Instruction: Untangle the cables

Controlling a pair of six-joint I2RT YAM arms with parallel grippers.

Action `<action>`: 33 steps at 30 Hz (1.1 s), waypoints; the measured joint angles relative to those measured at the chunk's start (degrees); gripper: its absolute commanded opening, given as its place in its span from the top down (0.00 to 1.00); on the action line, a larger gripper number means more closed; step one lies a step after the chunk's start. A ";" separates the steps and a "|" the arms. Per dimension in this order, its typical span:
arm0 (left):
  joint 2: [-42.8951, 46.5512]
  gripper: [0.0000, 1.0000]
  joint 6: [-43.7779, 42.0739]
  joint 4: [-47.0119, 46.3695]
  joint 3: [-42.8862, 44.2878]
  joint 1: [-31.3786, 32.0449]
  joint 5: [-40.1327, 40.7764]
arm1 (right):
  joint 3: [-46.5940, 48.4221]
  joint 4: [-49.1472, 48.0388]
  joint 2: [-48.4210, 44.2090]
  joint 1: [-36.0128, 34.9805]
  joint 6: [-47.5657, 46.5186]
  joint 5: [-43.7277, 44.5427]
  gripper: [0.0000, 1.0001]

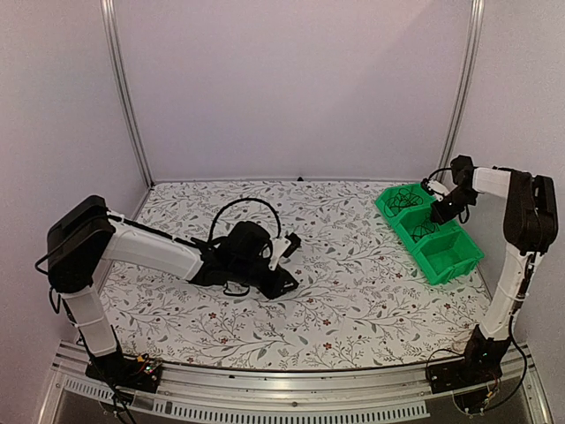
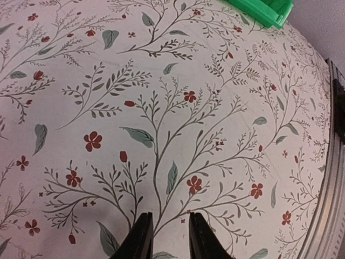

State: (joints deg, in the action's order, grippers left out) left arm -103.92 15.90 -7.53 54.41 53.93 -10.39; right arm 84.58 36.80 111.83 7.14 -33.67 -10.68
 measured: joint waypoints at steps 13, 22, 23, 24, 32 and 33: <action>2.91 0.76 1.95 0.72 -3.85 -4.55 3.21 | 1.31 4.13 4.04 -0.74 0.17 5.22 0.75; 14.36 0.69 5.22 6.08 -5.70 -10.95 9.79 | 1.25 9.11 -4.00 -0.76 -1.22 11.63 0.53; 15.89 0.70 5.86 6.95 -5.75 -12.07 10.51 | 1.27 9.51 -5.20 -0.76 -1.36 12.66 0.53; 17.25 0.71 6.49 7.72 -5.81 -13.25 11.21 | 1.36 9.81 -6.27 -0.76 -1.53 13.57 0.52; 21.68 0.78 11.96 12.79 -9.81 -21.05 12.57 | 2.32 9.46 -10.69 -5.22 -3.10 22.91 0.50; 21.68 0.78 12.83 13.33 -10.64 -21.75 12.28 | 2.05 8.48 -11.28 -6.91 -3.41 24.26 0.49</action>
State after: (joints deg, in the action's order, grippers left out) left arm -82.24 28.73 5.80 43.77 32.18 1.89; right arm 86.63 45.28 100.55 0.23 -37.08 13.58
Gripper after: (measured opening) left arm 0.223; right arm 0.491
